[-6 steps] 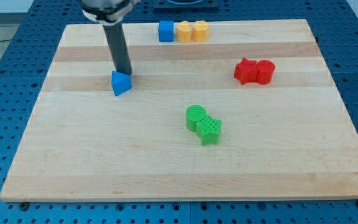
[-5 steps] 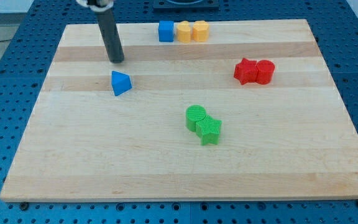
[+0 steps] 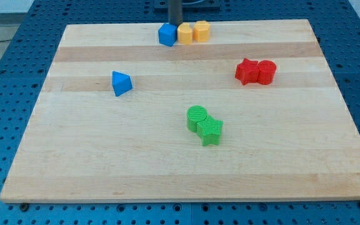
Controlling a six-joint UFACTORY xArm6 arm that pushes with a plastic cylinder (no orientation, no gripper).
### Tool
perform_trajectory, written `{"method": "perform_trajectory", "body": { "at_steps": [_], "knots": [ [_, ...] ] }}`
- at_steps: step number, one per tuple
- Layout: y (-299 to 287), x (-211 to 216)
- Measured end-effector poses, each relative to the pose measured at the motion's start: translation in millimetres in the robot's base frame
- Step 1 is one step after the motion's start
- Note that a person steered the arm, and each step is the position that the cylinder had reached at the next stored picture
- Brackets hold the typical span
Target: Push the blue cube into the blue triangle
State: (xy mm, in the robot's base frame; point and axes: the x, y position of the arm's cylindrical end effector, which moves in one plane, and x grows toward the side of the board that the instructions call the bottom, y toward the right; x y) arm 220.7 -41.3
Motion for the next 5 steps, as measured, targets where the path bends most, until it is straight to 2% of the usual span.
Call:
{"method": "perform_trajectory", "body": {
  "at_steps": [3,5],
  "knots": [
    [-95,107],
    [-99,118]
  ]
}}
